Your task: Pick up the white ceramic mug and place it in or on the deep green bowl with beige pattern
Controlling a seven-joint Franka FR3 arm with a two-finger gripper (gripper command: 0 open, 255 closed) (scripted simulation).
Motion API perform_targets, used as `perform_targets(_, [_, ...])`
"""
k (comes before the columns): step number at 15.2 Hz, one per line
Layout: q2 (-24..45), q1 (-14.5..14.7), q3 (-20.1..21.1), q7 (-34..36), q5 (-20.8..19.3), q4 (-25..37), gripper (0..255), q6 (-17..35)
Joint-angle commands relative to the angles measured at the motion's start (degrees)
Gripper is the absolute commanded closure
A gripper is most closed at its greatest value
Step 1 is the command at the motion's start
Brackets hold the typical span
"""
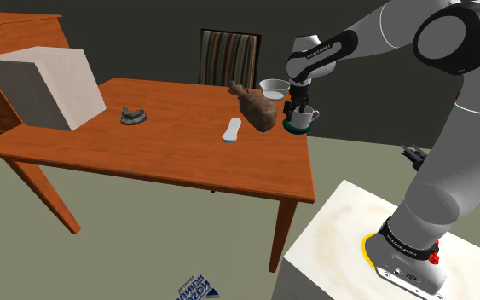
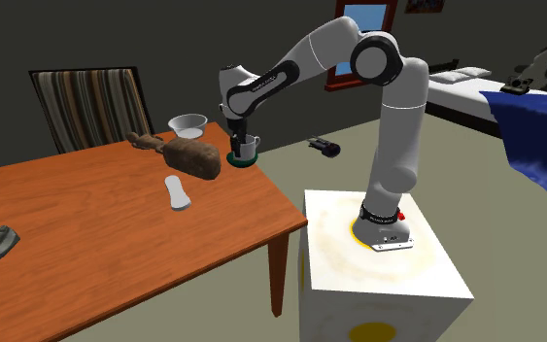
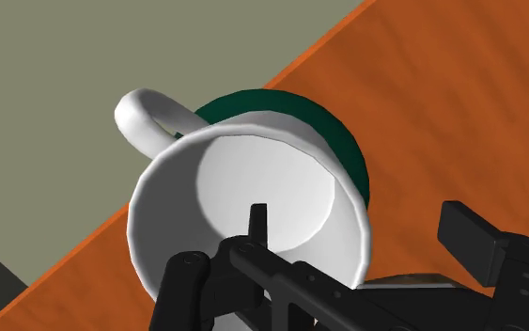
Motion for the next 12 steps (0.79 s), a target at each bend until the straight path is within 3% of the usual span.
perform_targets(1, [-0.77, 0.07, 0.03, 0.04, -0.06, 1.03, 0, -1.79])
perform_targets(4, [-2.55, 0.25, 0.12, 0.13, -0.17, 4.29, 0, -6.84])
perform_targets(12, [-2.55, 0.25, 0.12, 0.13, -0.17, 4.29, 0, -6.84])
